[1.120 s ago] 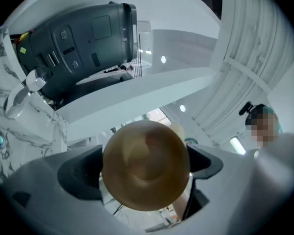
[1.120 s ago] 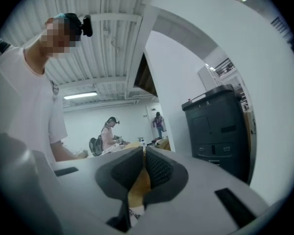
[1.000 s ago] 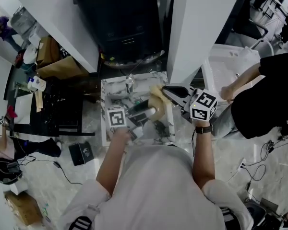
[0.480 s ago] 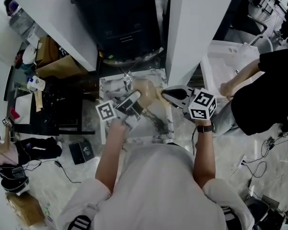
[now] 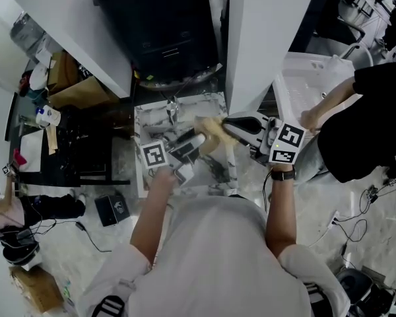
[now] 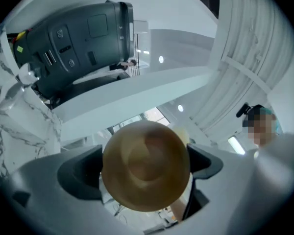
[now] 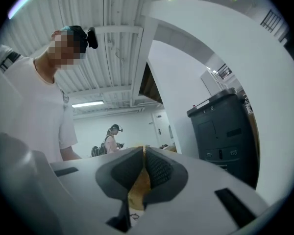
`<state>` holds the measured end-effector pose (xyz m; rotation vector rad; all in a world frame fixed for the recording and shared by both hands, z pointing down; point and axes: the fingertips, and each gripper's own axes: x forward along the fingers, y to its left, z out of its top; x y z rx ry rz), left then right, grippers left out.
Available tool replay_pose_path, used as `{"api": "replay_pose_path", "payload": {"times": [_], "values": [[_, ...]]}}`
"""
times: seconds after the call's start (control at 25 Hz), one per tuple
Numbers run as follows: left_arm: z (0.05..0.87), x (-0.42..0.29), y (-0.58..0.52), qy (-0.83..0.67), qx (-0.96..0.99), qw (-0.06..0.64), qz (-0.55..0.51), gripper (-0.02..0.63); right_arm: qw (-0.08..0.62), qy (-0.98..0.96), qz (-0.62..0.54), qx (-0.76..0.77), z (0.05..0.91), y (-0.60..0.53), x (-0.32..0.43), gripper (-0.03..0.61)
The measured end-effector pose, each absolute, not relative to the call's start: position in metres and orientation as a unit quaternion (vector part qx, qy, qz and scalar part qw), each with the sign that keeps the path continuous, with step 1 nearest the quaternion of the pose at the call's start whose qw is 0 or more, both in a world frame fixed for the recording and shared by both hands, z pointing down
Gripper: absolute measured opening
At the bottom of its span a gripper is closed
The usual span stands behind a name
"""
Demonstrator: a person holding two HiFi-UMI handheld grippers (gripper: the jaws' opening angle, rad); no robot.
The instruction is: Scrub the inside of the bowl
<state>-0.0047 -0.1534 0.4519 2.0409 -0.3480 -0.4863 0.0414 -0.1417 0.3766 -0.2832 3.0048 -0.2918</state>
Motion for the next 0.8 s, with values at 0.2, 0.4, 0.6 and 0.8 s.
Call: {"api": "replay_pose_path", "payload": {"times": [0.2, 0.4, 0.6, 0.8], "values": [[0.436, 0.016, -0.130, -0.102, 0.840, 0.489, -0.211, 0.548, 0.056, 0.977, -0.135, -0.154, 0.391, -0.166, 0.053, 0.021], [0.414, 0.003, -0.134, -0.084, 0.828, 0.487, -0.263, 0.548, -0.021, 0.975, -0.143, -0.169, 0.430, -0.166, 0.054, 0.021], [0.409, -0.032, -0.167, -0.129, 0.799, 0.487, -0.327, 0.548, -0.037, 0.985, -0.125, -0.118, 0.421, -0.147, 0.042, 0.021], [0.420, -0.045, -0.181, -0.172, 0.803, 0.476, -0.315, 0.548, -0.031, 0.991, -0.096, -0.093, 0.401, -0.133, 0.033, 0.021]]}}
